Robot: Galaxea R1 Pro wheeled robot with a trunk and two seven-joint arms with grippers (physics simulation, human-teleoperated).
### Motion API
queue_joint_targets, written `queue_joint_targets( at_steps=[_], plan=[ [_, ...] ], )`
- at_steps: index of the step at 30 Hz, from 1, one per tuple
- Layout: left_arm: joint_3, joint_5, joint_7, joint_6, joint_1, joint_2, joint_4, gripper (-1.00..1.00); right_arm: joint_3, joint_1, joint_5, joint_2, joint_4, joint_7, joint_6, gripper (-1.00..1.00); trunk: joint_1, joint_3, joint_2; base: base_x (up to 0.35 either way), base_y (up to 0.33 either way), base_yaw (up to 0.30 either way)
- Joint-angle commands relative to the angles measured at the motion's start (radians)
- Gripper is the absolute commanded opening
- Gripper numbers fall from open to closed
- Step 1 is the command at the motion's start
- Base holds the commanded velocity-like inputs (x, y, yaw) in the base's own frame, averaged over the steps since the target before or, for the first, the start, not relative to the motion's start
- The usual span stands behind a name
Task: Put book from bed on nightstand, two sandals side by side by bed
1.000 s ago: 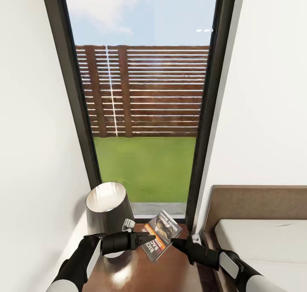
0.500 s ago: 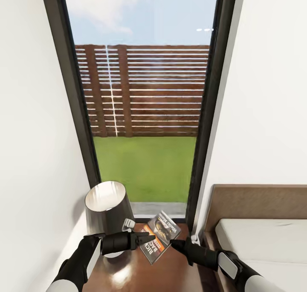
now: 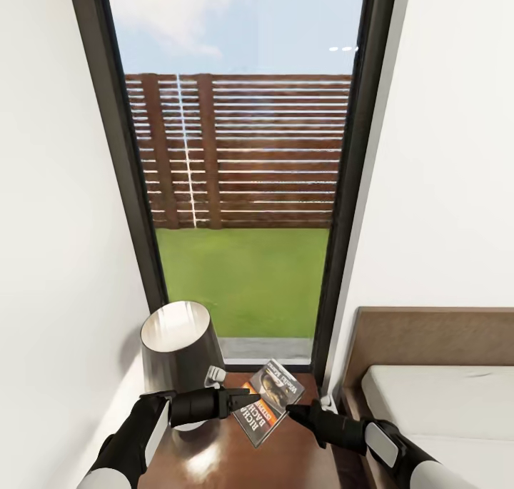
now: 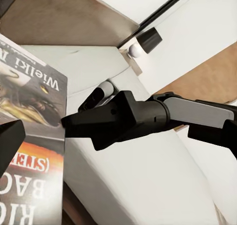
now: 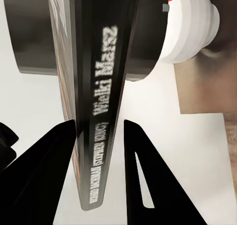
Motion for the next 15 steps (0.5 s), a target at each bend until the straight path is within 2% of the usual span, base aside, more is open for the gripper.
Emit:
queue_joint_targets(
  at_steps=[1,15],
  plan=[
    [0.004,-0.003,-0.005,0.011,-0.001,-0.001,0.000,1.00,0.004,-0.001,-0.008,-0.001,0.000,0.000,0.006,-1.00,0.004,-0.005,-0.009,0.000,0.000,0.000],
    [0.004,-0.004,-0.005,0.011,-0.001,-0.002,0.000,1.00,0.002,-0.001,-0.009,-0.001,0.004,-0.006,-0.003,-1.00,0.058,-0.049,-0.107,0.000,0.000,0.000]
  ],
)
